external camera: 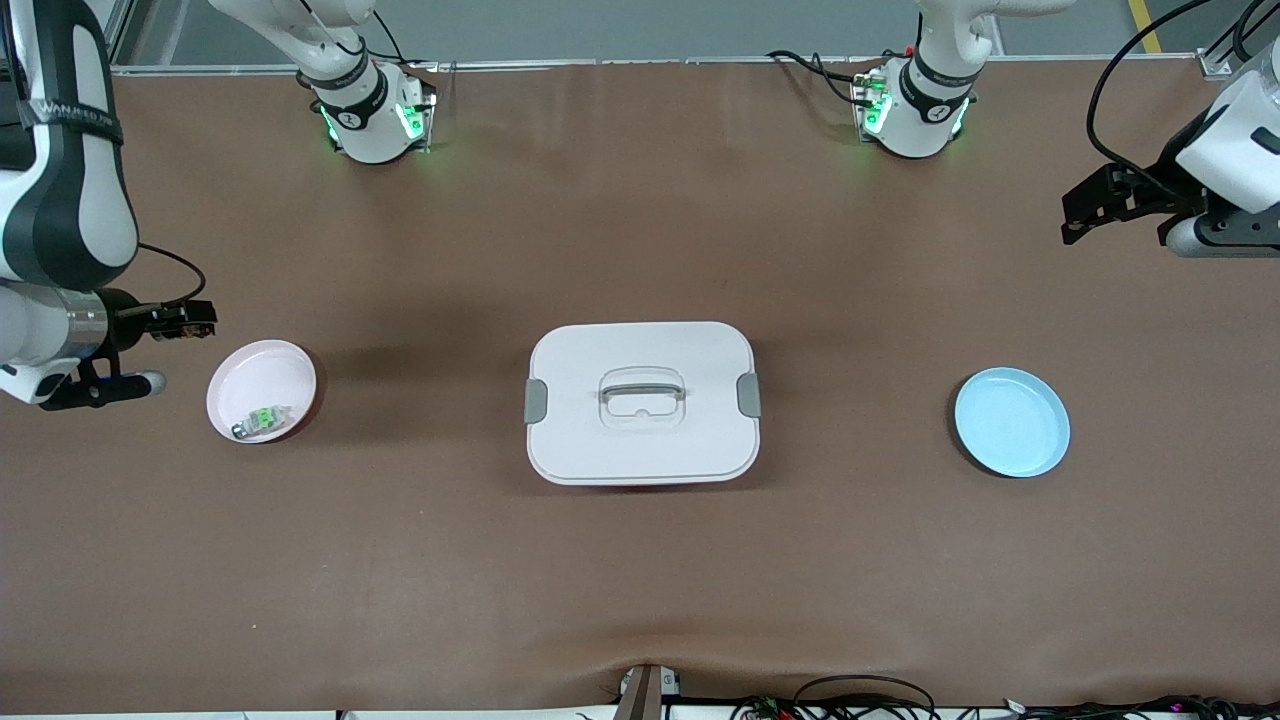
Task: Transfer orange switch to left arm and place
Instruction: 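Lift the orange switch with the right gripper while the left gripper advances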
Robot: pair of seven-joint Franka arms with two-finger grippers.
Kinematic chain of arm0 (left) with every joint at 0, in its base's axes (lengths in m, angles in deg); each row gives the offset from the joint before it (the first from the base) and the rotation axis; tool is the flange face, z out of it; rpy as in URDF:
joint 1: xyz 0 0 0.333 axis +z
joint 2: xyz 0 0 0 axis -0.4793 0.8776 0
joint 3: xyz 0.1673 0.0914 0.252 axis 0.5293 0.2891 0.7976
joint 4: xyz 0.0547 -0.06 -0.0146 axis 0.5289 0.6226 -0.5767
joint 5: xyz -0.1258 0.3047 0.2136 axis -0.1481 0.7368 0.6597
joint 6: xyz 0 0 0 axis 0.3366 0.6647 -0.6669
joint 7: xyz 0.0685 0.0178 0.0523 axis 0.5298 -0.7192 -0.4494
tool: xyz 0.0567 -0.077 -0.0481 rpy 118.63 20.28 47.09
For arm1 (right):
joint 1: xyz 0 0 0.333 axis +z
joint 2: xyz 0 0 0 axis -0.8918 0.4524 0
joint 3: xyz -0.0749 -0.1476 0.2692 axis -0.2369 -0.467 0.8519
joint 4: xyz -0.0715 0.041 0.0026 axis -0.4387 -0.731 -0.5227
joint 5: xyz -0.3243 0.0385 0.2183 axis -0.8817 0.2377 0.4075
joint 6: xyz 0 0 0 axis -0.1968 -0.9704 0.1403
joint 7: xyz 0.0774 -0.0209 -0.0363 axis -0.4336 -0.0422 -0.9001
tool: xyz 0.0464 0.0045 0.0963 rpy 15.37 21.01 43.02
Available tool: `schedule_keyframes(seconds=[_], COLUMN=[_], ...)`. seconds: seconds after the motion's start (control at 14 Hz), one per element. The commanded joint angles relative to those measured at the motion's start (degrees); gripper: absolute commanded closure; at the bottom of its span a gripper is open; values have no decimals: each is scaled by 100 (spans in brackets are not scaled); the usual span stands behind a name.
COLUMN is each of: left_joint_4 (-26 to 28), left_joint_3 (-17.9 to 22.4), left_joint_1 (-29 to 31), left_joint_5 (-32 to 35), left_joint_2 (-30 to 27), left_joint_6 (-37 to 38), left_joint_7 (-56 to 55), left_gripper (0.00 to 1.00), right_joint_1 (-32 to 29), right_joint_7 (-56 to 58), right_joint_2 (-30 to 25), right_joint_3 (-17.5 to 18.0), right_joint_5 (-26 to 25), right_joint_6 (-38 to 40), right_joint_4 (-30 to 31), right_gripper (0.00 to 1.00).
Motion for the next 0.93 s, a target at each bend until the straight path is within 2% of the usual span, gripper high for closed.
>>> schedule_keyframes(seconds=[0.0, 0.29, 0.57, 0.86], left_joint_4=[18, 18, 9, 9], left_joint_3=[-14, -14, -58, -172], left_joint_1=[0, -53, -141, -185], left_joint_5=[-74, -74, -82, -82], left_joint_2=[-9, 8, 87, 149], left_joint_6=[20, 2, -33, -59], left_joint_7=[60, 34, -36, -45], left_gripper=[0, 0, 0, 0], right_joint_1=[377, 992, 1687, 1864], right_joint_7=[-902, -2317, -3557, -4840], right_joint_2=[-97, -239, -195, -186], right_joint_3=[-17, -8, -17, -25], right_joint_5=[272, 800, 1029, 2186], right_joint_6=[472, 956, 922, 904], right_joint_4=[-337, -705, -1023, -1084], right_gripper=[74, 74, 74, 74])
